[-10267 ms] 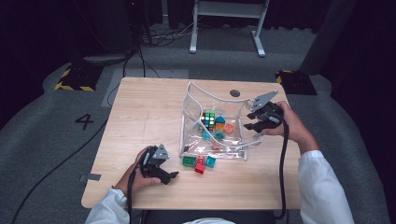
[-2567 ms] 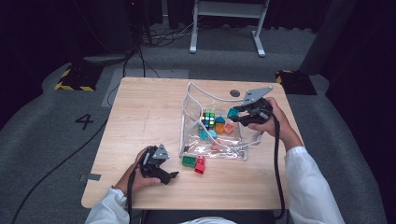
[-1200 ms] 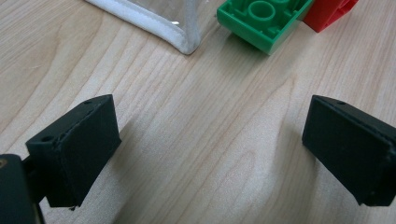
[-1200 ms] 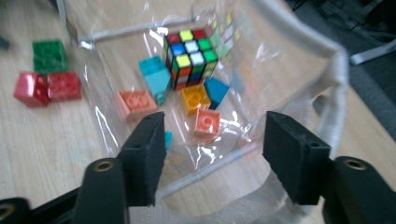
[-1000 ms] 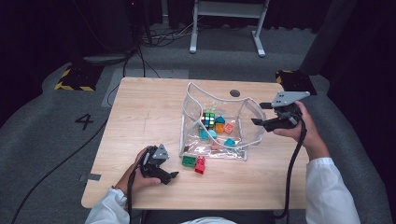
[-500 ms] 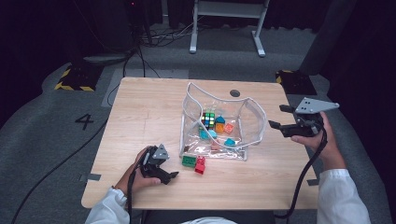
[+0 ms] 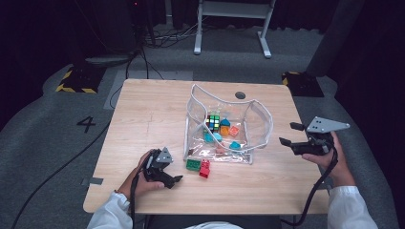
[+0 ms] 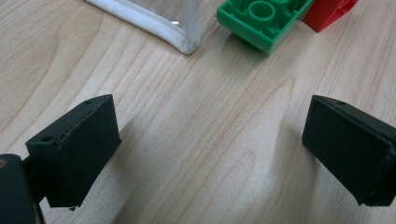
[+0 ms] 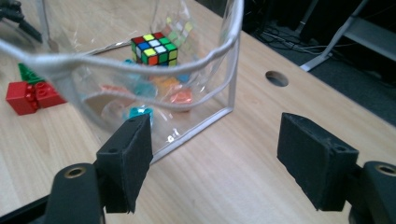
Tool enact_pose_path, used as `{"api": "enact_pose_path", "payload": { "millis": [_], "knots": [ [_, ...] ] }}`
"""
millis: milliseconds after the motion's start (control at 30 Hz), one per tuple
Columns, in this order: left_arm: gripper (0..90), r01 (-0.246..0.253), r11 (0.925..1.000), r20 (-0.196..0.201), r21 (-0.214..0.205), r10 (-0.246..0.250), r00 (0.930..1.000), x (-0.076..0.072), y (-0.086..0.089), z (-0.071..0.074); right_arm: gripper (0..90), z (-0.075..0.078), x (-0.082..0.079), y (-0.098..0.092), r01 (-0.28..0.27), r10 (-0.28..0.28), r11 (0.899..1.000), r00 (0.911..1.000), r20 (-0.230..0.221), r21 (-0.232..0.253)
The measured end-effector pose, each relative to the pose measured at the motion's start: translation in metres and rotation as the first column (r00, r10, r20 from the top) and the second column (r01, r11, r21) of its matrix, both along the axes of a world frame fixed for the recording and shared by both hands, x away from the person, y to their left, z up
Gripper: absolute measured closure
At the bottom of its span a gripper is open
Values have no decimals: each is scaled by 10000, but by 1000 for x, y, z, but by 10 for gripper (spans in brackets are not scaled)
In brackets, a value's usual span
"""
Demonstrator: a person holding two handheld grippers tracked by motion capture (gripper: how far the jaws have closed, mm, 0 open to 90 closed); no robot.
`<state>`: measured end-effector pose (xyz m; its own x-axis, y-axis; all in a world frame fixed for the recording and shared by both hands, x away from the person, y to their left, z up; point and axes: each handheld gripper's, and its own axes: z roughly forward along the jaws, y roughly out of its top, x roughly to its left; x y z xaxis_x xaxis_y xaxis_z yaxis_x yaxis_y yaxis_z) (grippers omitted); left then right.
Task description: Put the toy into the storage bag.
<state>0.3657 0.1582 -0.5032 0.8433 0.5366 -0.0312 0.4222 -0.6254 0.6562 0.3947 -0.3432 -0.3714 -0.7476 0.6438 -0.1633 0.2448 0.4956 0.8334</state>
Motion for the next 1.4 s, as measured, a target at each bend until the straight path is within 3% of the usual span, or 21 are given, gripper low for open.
{"api": "enact_pose_path", "payload": {
  "millis": [267,433,633,800,1067,1200,1233,1400],
  "knots": [
    [40,5,10000,-1,7,-5,10000,0,0,0,276,-35,-10,3,-502,558,9954,9961,-683,812],
    [40,2,10000,0,3,-2,10000,0,0,0,285,-53,-14,16,-813,849,9958,9917,-965,410],
    [40,4,10000,0,2,-4,10000,0,0,0,304,-69,-20,31,-1169,1211,9923,9857,-1175,418],
    [41,-9,10000,-2,-6,9,10000,0,0,0,310,-83,-27,47,-1723,1804,9830,9712,-1556,639],
    [41,-31,10000,5,-16,31,10000,0,0,0,348,-107,-40,84,-2334,2293,9724,9550,-1880,3],
    [41,-28,10000,-4,-10,28,10000,0,0,0,378,-115,-43,111,-2802,2747,9599,9424,-1908,-16],
    [41,-26,10000,-5,-11,26,10000,0,0,0,381,-116,-46,118,-2734,2660,9619,9398,-2146,-52],
    [41,-24,10000,-5,-8,24,10000,0,0,0,408,-125,-46,148,-3351,3223,9418,9232,-2096,-280]
  ]
}}
